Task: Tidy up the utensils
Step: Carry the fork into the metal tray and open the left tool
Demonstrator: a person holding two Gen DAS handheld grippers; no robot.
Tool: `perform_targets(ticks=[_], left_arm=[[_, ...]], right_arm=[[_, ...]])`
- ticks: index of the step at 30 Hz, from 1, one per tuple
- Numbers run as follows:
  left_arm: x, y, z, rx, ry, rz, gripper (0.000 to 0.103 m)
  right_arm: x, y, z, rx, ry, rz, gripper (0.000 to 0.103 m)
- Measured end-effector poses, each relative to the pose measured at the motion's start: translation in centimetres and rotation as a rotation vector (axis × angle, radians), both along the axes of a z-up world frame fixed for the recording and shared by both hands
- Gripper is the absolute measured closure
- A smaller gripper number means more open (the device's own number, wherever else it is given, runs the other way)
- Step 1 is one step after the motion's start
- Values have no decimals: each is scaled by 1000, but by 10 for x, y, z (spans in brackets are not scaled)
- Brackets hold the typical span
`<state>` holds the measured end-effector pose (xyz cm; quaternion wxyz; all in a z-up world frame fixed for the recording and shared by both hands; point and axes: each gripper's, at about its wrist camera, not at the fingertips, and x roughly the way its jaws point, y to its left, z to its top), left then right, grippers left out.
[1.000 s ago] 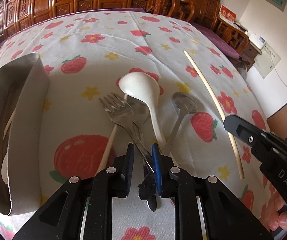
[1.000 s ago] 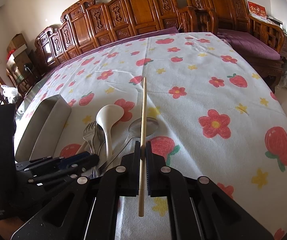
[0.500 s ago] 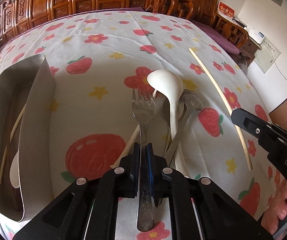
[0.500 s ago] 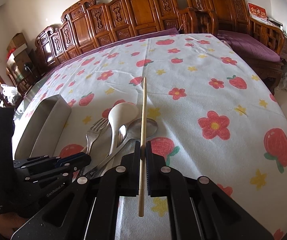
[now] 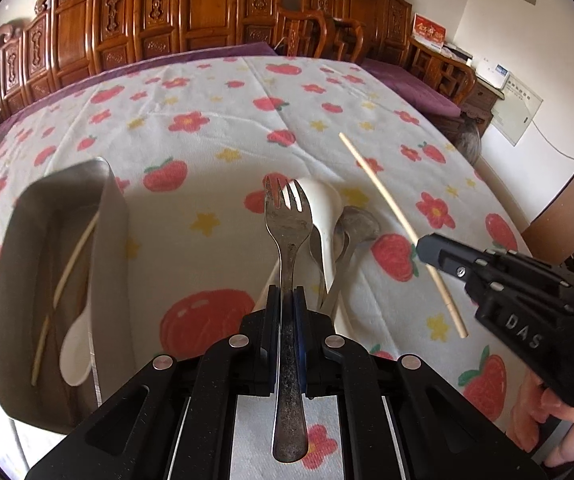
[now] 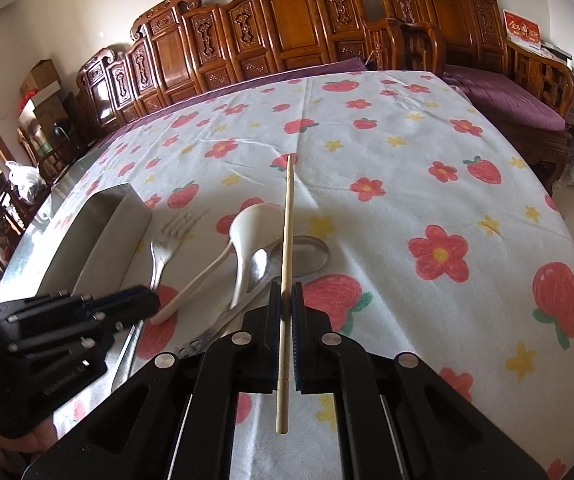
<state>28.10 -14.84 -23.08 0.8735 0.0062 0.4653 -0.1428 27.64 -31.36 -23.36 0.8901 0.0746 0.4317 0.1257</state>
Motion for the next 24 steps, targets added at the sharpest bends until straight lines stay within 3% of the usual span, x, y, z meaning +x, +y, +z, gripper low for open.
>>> perform_targets(ticks=[13, 24], left_arm=[[-4, 41, 50, -9, -98, 20, 97], [7, 92, 63, 33, -122, 60, 97]], right_arm=[[-15, 34, 26, 66, -48, 81, 97], [-29, 60, 42, 55, -91, 133, 97]])
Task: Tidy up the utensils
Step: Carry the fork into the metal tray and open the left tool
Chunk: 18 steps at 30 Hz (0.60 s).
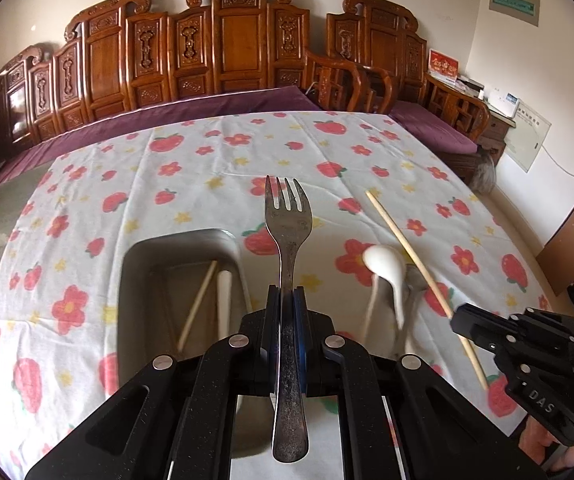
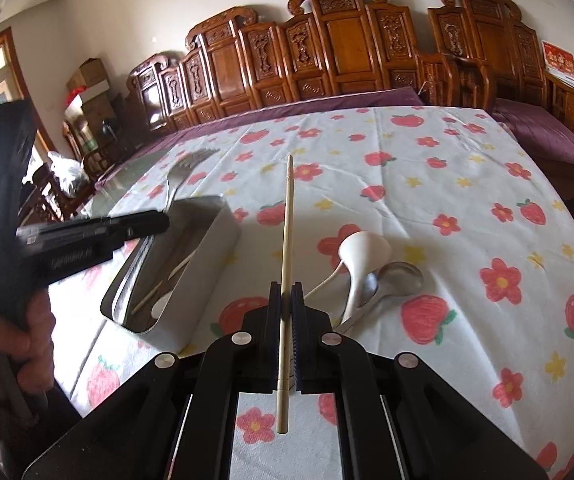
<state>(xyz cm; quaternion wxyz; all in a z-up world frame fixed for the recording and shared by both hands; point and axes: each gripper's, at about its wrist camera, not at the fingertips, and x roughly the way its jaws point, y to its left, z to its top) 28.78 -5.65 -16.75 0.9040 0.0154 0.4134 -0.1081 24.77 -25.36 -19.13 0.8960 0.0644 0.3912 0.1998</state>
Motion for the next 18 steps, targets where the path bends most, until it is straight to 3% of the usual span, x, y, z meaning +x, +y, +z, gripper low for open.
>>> perform_targets(ticks=[9, 18], left_arm=[[25, 59, -37, 49, 81, 75, 97], [32, 71, -69, 74, 157, 75, 97]], right_arm=[[-8, 15, 1, 2, 4, 39, 97], [-13, 32, -1, -17, 6, 77, 97]])
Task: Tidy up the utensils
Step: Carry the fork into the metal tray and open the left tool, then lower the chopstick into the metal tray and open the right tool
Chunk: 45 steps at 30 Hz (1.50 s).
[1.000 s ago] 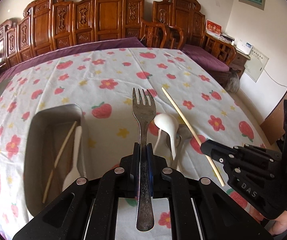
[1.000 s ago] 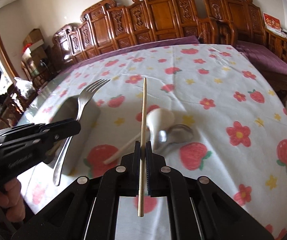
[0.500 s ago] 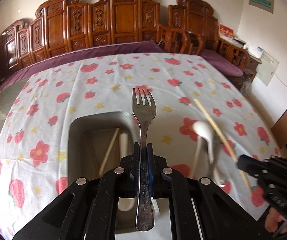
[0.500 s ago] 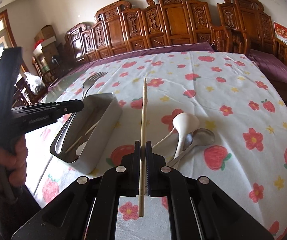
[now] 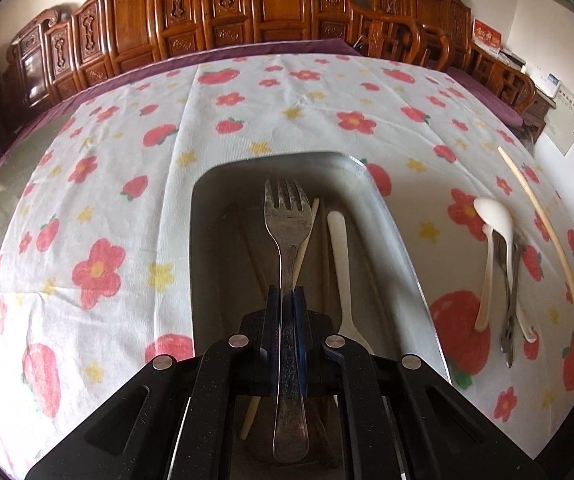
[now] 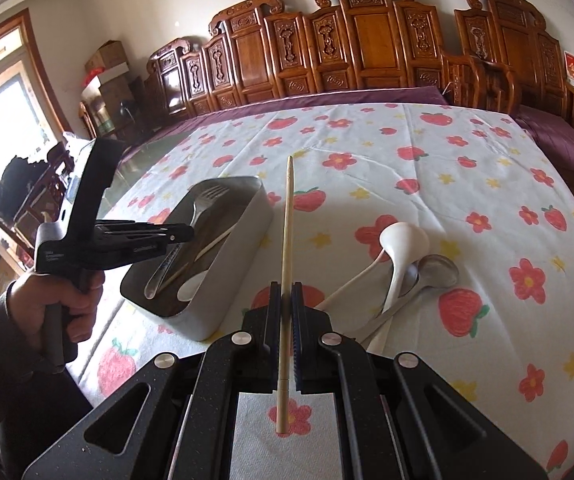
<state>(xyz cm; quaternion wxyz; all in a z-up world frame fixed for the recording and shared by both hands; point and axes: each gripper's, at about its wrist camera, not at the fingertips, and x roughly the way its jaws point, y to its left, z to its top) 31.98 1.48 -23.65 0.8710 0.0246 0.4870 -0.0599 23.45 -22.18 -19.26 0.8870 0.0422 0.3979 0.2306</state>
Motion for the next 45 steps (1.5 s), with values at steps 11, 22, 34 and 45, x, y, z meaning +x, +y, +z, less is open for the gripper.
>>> perform_targets(ticks=[11, 22, 34, 45], left_arm=[[2, 1, -2, -14, 1, -24, 96], [-17, 29, 42, -39, -152, 14, 96], [-22, 69, 52, -32, -200, 66, 96], [-23, 93, 60, -71, -219, 102, 96]], right_arm=[[0, 12, 3, -33, -11, 21, 97], [15, 60, 9, -42, -2, 106, 97], [42, 128, -7, -38, 82, 161, 97], [64, 167, -29, -111, 149, 140, 97]])
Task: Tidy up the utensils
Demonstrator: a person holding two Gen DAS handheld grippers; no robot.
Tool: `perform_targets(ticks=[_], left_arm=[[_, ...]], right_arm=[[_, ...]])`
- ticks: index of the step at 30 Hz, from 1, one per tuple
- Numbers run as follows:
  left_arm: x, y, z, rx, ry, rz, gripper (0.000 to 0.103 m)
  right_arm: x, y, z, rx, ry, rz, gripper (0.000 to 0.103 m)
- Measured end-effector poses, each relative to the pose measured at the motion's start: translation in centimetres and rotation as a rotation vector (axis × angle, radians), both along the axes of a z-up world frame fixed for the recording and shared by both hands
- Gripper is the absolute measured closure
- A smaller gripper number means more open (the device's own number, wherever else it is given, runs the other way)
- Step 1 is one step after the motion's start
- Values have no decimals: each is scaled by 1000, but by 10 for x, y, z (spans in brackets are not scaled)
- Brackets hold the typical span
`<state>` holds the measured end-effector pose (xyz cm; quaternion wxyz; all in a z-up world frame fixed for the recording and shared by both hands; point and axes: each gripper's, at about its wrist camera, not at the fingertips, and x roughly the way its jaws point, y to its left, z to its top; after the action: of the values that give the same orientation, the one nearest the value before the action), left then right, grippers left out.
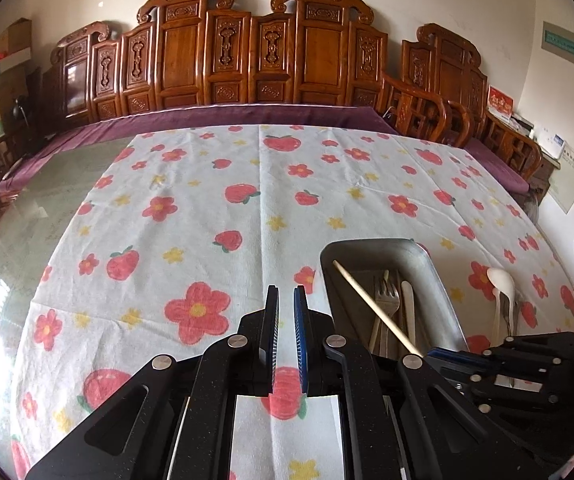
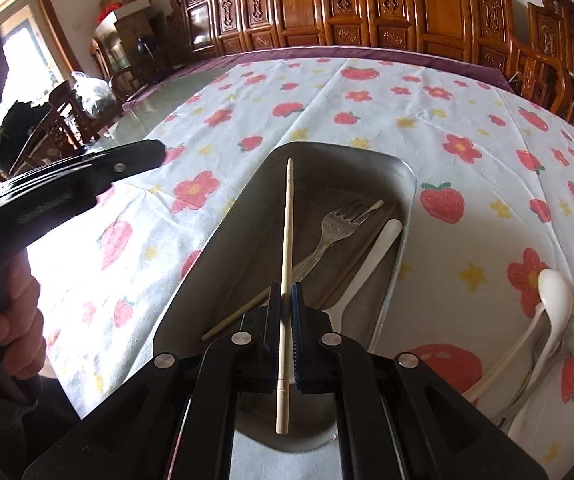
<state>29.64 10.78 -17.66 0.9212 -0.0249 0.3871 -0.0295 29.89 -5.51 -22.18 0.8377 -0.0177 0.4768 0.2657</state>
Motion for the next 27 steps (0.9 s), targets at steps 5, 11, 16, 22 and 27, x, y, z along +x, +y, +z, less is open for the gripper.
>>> perform_targets(ticks=[5, 11, 16, 22, 27], left_arm=[[-2, 3, 4, -14, -10, 3, 96], [-8, -1, 11, -23, -29, -11, 96], [-10, -10, 13, -17, -36, -25, 96], [-12, -29, 11, -20, -35, -60, 96], [-15, -58, 9, -31, -34, -114, 96]], right_arm=[[7, 6, -7, 9, 23, -3, 96], [6, 6, -5, 27, 8, 14, 96], [2, -8, 8, 57, -35, 6, 96], [-10, -67, 32, 59, -119, -60, 96], [-23, -135, 34, -23, -164, -155, 90]])
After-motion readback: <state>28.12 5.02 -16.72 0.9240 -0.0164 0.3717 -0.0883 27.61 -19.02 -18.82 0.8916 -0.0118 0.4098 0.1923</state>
